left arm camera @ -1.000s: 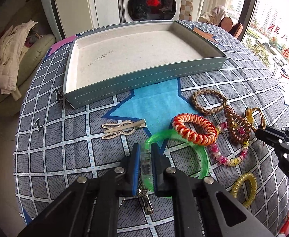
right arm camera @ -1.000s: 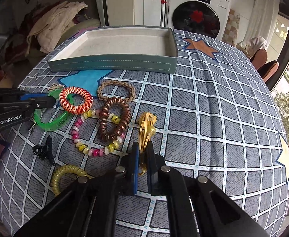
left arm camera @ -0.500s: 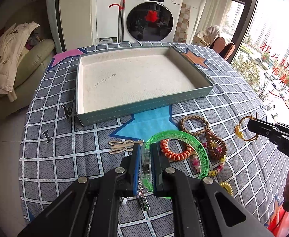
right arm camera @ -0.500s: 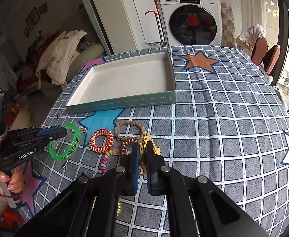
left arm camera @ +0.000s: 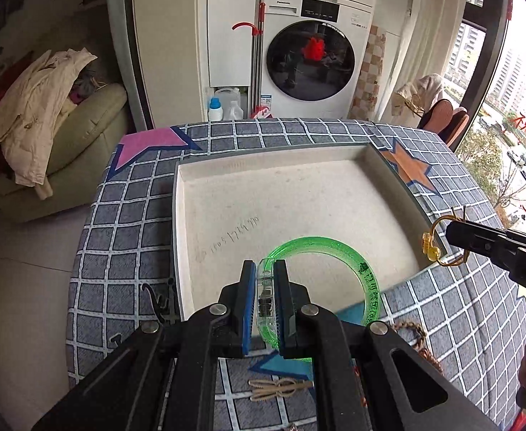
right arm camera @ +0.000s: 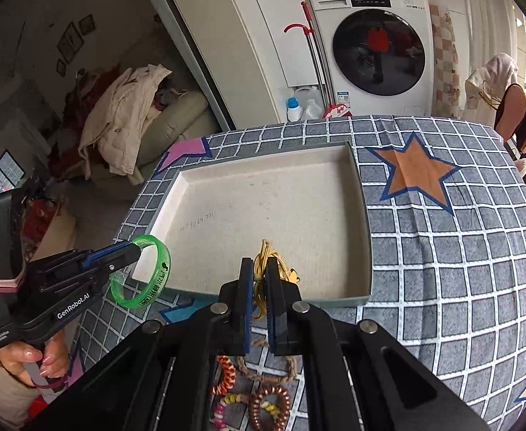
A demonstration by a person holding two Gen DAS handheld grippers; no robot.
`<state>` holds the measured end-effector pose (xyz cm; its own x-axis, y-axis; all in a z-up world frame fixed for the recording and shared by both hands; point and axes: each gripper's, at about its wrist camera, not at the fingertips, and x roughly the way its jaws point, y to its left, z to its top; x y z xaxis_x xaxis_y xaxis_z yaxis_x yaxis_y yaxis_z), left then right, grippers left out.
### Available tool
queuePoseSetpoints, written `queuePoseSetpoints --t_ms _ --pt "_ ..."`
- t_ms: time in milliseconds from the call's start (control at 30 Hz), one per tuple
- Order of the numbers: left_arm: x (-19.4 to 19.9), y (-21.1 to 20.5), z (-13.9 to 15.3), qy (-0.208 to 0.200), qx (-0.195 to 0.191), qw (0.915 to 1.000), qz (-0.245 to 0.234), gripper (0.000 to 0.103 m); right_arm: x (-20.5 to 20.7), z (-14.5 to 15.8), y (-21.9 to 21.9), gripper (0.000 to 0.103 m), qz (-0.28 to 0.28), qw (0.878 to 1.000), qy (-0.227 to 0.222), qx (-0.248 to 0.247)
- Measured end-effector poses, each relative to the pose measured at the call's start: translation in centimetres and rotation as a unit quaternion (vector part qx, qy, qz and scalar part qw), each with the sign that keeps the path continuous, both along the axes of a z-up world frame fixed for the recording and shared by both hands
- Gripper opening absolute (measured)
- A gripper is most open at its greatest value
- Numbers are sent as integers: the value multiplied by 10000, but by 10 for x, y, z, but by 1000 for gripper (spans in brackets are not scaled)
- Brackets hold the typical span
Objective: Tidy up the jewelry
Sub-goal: 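Carry both bracelets into the white tray and open both tools to release them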
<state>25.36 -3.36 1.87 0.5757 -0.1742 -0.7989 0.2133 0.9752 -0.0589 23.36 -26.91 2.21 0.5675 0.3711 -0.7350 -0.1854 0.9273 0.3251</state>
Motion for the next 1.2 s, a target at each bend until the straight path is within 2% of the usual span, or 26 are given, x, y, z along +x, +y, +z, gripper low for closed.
queuePoseSetpoints --t_ms 133,233,400,500,667,800,867,967,1000,1033,1067,1100,1133,1200 --pt "37 -4 -13 -74 255 9994 209 29 43 -16 7 7 -11 9998 171 132" --pt "60 -5 -26 -7 306 9991 307 29 68 -32 9 7 -55 9993 291 223" --pt "77 -13 -53 146 546 9980 297 29 93 -64 2 7 -257 9977 562 288" --pt "80 -19 -66 216 708 9969 267 29 96 -77 -7 7 -416 9967 653 222" --pt "77 -29 -76 85 1007 9945 260 29 91 -88 -21 7 -601 9957 701 19" --pt "74 -35 -76 -13 1246 9920 213 30 82 -84 -14 7 -631 9947 639 -498" --pt "73 -36 -76 -37 1258 9919 186 30 75 -84 -14 8 -732 9920 690 -764" --pt "72 -35 -75 -45 1215 9924 197 30 70 -83 -19 8 -837 9909 647 -838" --pt "72 -35 -74 -31 1180 9928 203 30 70 -82 -19 10 -853 9907 654 -837" --pt "72 -35 -73 -21 1148 9932 214 30 71 -81 -21 19 -853 9913 651 -767" --pt "71 -34 -72 -36 1129 9933 225 30 71 -79 -21 34 -864 9921 621 -666" --pt "70 -34 -71 -70 1126 9934 229 30 71 -75 -23 42 -863 9932 565 -535" --pt "70 -34 -69 -99 1130 9933 232 30 71 -72 -23 56 -869 9939 510 -445" --pt "69 -33 -68 -110 1112 9934 253 30 67 -63 -23 58 -836 9953 370 -308"
